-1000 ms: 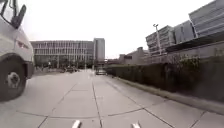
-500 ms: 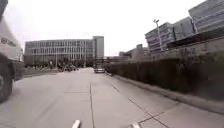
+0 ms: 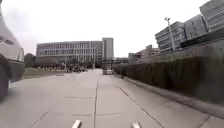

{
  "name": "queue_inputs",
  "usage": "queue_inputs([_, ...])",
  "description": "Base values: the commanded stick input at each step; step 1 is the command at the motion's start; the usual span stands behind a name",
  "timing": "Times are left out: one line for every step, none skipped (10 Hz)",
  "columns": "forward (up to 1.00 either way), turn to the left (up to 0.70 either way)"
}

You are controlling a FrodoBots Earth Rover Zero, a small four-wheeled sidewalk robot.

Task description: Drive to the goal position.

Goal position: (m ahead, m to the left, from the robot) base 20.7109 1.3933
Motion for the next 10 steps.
queue_inputs([0.85,0.11])
queue_inputs([0.85,0.00])
queue_inputs([0.85,0.00])
queue_inputs([0.85,0.00])
queue_inputs([0.85,0.00])
queue_inputs([0.85,0.00])
queue_inputs([0.85,0.00])
queue_inputs([0.85,0.00])
queue_inputs([0.85,0.00])
queue_inputs([0.85,0.00])
